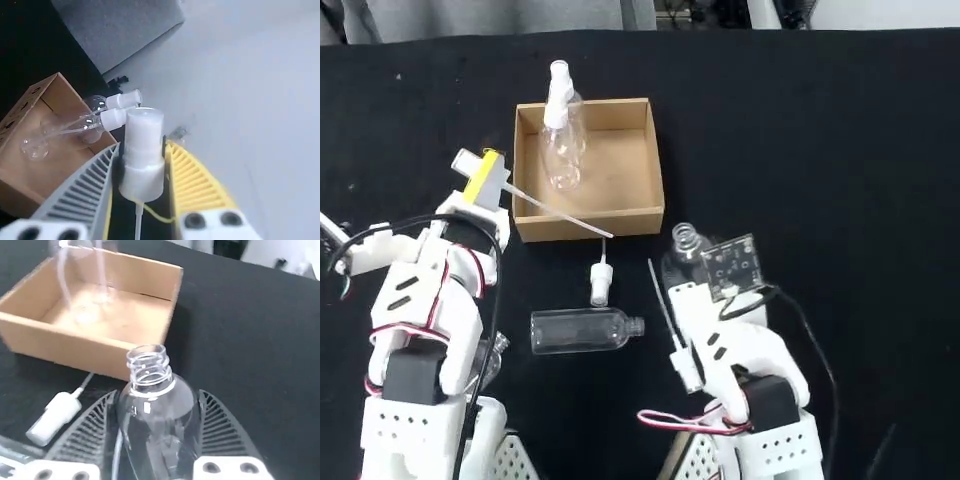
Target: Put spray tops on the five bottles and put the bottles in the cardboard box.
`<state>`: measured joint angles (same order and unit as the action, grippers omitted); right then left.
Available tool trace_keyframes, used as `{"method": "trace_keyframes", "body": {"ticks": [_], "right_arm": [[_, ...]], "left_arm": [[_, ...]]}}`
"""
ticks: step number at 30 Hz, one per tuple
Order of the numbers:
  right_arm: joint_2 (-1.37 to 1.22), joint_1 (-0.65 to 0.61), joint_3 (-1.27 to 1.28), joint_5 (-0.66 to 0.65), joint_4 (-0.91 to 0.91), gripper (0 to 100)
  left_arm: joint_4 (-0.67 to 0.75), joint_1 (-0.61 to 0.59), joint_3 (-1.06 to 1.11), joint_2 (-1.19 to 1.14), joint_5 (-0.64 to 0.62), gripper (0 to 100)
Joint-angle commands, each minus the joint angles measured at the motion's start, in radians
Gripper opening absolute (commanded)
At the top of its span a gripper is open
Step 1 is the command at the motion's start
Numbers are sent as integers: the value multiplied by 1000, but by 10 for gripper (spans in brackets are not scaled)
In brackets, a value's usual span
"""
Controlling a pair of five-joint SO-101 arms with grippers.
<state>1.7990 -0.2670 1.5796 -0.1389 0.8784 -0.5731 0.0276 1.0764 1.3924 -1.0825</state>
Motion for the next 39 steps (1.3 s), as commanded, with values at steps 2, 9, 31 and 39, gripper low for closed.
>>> {"method": "trace_keyframes", "body": {"ticks": [2,9,31,39], "right_arm": [[101,-78,-1,-91,-31,93],[99,-80,85,-153,-152,93],[99,-83,102,-207,-224,93],[102,-141,102,-244,-210,92]], "left_arm": [[25,-5,-12,23,-12,28],[23,51,-5,17,-6,28],[167,133,108,14,-3,29],[172,151,110,14,14,29]]}}
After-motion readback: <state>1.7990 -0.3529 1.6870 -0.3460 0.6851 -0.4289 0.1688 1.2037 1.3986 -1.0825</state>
